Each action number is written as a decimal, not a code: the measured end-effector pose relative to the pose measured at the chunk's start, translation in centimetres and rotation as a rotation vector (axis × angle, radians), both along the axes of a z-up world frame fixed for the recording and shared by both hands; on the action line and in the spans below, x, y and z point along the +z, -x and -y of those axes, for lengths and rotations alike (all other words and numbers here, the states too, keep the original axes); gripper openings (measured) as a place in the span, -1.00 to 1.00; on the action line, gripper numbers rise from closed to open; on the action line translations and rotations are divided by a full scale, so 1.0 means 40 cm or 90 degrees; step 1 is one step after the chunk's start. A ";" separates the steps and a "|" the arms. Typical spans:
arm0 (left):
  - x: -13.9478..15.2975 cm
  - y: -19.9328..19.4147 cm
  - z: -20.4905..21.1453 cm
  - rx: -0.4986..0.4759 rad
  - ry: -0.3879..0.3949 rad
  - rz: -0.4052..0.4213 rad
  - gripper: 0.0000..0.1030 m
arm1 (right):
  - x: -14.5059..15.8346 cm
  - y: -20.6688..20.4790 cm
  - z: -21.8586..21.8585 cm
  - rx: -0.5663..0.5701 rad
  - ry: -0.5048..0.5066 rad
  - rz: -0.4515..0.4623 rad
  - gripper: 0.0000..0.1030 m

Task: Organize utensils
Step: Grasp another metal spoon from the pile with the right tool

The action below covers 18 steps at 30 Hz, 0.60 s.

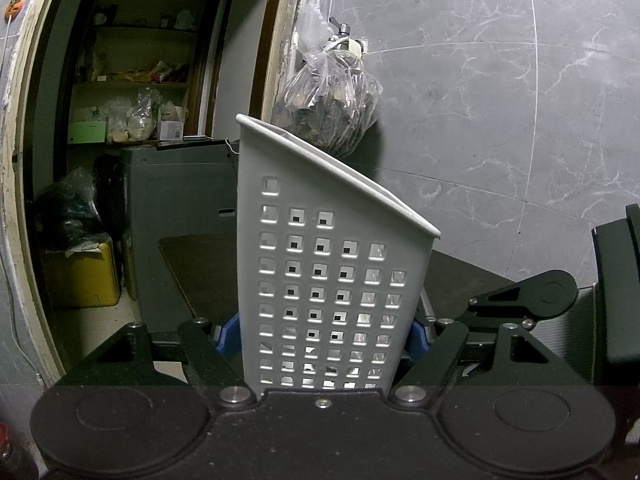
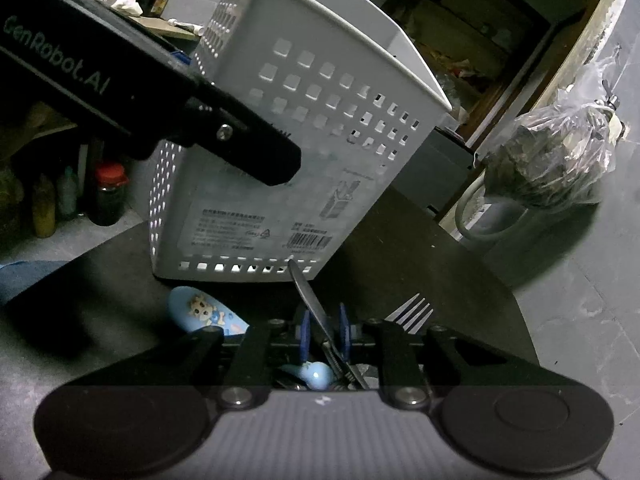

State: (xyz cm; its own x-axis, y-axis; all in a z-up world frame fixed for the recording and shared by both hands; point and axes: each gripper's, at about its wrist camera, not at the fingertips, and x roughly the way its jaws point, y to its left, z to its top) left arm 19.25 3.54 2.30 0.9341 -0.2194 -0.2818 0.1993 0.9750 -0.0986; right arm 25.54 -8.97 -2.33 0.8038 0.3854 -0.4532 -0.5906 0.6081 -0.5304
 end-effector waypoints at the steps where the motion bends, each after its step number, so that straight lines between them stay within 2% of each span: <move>1: 0.000 0.000 -0.001 0.000 0.000 0.000 0.50 | 0.000 -0.001 0.000 0.000 0.000 -0.001 -0.70; 8: 0.000 0.001 -0.001 0.000 0.000 0.000 0.50 | 0.008 0.019 0.008 0.000 0.002 0.034 -0.83; 18: 0.000 0.002 -0.001 0.000 0.001 0.001 0.50 | 0.061 0.052 0.038 0.002 -0.044 0.071 -0.95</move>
State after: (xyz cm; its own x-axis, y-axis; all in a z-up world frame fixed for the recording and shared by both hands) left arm 19.18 3.57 2.30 0.9343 -0.2195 -0.2807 0.1991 0.9749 -0.0996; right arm 23.47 -10.47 0.10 0.8465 0.4148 -0.3337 -0.5322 0.6436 -0.5501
